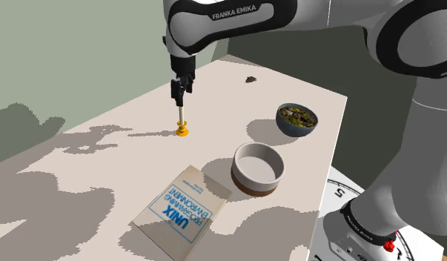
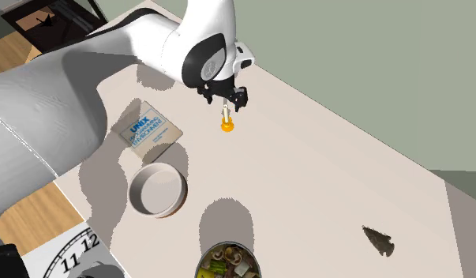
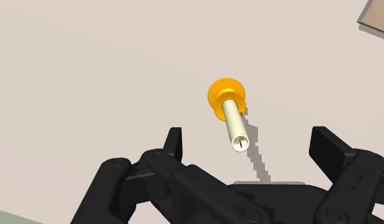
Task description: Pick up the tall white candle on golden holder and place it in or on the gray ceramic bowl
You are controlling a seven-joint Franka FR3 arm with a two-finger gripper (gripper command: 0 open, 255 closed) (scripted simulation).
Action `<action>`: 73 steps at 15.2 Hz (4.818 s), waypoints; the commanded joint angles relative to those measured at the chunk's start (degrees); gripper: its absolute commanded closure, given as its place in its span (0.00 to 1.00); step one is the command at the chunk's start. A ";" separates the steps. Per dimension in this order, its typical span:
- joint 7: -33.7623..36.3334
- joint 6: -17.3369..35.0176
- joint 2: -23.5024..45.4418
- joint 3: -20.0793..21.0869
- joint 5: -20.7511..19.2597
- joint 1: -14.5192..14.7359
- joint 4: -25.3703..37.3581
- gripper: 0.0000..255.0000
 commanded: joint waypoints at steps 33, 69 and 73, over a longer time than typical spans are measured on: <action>-0.29 -0.99 1.93 0.06 -0.39 0.48 2.69 1.00; -12.08 -12.92 -20.87 -2.55 5.21 -7.96 -7.42 1.00; -16.84 -12.31 -27.40 -4.80 6.34 -10.33 -14.42 1.00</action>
